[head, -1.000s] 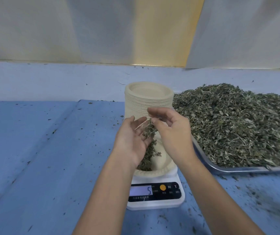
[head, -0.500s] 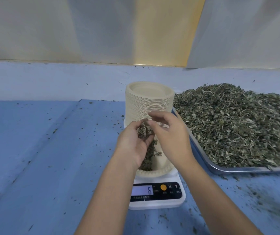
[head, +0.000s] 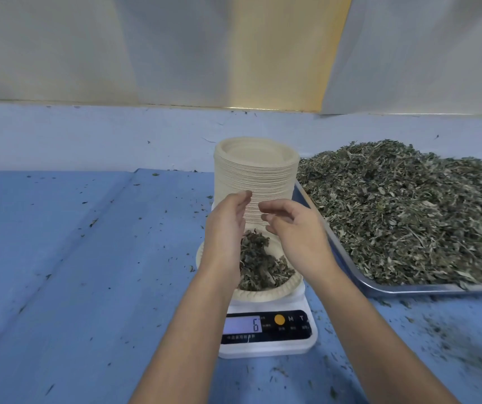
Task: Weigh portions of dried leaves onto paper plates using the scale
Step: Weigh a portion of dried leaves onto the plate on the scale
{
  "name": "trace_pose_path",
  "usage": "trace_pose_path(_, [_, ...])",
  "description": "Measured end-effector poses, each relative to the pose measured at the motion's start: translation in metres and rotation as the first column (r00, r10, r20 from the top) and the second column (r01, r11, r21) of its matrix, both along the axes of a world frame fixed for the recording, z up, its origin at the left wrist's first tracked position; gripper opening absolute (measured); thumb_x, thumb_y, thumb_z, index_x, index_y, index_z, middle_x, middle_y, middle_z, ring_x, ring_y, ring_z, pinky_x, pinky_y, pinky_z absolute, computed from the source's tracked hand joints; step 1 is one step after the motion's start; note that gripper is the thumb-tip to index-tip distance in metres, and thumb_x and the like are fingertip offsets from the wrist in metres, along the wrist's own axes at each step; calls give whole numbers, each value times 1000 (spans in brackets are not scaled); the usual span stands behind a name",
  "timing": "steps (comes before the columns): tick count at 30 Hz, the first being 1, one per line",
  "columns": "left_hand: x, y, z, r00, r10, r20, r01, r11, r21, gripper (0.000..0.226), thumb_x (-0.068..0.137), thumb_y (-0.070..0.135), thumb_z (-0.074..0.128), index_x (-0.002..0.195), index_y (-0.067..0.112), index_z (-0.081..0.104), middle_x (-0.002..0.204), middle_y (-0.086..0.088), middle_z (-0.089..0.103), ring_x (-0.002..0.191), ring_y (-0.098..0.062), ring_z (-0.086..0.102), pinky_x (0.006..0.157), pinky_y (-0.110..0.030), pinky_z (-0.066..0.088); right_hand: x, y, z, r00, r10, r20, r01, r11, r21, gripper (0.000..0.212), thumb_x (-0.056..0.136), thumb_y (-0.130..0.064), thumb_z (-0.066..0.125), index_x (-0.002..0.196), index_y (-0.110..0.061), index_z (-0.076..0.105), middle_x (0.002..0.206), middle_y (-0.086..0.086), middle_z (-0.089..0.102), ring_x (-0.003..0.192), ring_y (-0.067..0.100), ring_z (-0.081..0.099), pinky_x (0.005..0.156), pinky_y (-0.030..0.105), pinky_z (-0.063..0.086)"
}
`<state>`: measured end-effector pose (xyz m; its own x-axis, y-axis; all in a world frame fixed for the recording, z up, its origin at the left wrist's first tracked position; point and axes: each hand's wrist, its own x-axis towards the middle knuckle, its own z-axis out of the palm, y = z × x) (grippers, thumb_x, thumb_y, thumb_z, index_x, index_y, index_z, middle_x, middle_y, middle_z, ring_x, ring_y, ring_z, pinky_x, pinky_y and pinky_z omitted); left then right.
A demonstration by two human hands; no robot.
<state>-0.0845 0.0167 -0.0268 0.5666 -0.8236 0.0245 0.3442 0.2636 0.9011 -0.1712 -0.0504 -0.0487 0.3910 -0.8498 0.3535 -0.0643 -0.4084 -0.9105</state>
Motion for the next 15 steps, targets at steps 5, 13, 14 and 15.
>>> trace_pose_path(5, [-1, 0, 0, 1000, -9, -6, 8, 996, -85, 23, 96, 15, 43, 101, 16, 65, 114, 1, 67, 112, -7, 60, 100, -23, 43, -4, -4, 1, 999, -49, -2, 49, 998, -31, 41, 84, 10, 55, 90, -29, 66, 94, -13, 69, 90, 1, 65, 88, 23, 53])
trace_pose_path(13, [-9, -5, 0, 1000, -20, 11, 20, 997, -78, 27, 95, 5, 42, 95, 6, 68, 99, -10, 73, 98, -16, 69, 92, -30, 52, -20, -15, 4, 979, -180, -94, 166, 976, -142, 28, 88, -1, 56, 102, -22, 69, 97, -12, 69, 91, 0, 62, 79, 14, 48])
trace_pose_path(14, [-11, -6, 1, 999, -34, 4, 34, 997, -74, 27, 95, 5, 41, 94, 5, 68, 99, -11, 73, 97, -17, 69, 91, -30, 52, -25, -19, 5, 967, -223, -126, 199, 963, -180, 29, 88, -1, 55, 104, -21, 69, 97, -11, 69, 88, -3, 61, 78, 12, 47])
trace_pose_path(15, [-14, -8, 2, 999, -51, -7, 51, 996, -72, 27, 94, 4, 41, 94, 4, 68, 98, -12, 73, 96, -18, 69, 90, -29, 53, -31, -23, 6, 949, -268, -165, 230, 948, -219, 30, 88, -1, 54, 105, -19, 70, 98, -10, 68, 84, -5, 59, 74, 8, 45])
